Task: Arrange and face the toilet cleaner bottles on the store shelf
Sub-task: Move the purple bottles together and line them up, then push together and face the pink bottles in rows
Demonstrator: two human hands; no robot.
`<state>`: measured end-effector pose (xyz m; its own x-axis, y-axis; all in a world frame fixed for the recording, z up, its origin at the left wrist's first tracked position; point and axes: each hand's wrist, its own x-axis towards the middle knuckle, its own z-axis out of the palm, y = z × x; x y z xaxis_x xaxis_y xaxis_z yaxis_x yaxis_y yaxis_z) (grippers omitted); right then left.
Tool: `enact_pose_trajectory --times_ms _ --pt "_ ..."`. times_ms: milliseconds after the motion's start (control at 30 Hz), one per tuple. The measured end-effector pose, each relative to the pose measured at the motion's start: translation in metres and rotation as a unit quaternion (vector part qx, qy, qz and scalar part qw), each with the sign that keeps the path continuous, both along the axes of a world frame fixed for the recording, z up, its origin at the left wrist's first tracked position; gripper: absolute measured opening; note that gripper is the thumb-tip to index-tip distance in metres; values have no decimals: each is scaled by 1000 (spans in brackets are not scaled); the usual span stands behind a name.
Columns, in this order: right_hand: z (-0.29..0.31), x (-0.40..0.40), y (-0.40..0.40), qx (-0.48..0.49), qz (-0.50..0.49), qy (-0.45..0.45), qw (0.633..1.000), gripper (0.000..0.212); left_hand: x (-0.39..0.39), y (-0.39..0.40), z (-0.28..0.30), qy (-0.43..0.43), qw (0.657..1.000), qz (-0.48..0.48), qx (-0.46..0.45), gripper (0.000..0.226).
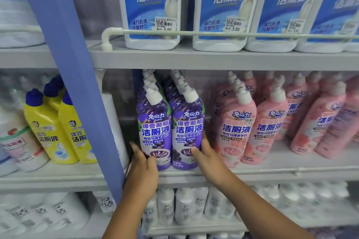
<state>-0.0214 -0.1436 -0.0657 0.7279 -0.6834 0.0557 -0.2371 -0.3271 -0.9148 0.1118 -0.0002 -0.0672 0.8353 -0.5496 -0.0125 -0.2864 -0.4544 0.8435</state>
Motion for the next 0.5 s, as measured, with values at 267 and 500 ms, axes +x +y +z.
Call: enact_pose_trajectory --times_ms 267,500 --pt "9 -9 14 -66 -27 13 997 59 -19 4 -1 -54 998 44 -5 78" --pt "11 -44 20 -134 28 38 990 47 -62 12 4 -180 979 88 38 84"
